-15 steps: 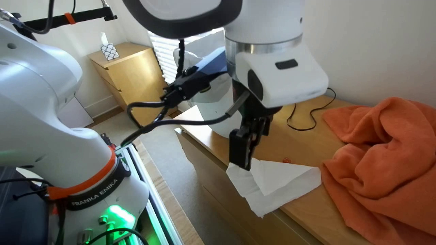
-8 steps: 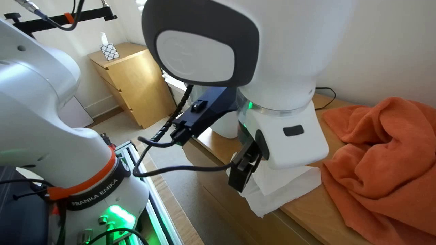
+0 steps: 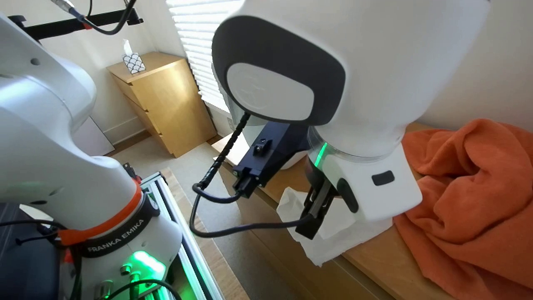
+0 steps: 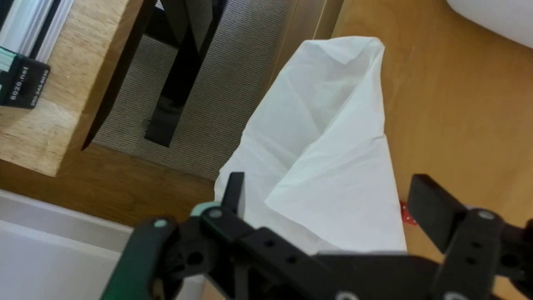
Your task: Put the white napkin in the bin
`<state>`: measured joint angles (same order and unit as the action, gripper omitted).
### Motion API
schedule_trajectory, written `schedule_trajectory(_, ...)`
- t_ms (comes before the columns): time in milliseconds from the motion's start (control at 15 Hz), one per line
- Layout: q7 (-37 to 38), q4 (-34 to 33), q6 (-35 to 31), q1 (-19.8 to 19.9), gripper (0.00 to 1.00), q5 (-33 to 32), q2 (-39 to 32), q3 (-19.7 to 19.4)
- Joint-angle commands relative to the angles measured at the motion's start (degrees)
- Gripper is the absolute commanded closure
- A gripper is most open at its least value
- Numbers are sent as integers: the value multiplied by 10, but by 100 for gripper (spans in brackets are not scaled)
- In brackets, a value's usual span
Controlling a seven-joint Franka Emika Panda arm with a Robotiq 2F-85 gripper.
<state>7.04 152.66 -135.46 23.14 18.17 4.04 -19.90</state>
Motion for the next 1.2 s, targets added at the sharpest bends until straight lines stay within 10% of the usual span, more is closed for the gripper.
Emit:
schedule_trajectory(0,13,0,-2,-5,0,-11,4,-5)
schedule_trajectory(933,35,-99,86,-32,0,21,-150,19)
schedule_trajectory(1133,26,-107,78,-34,29,19,-169,26)
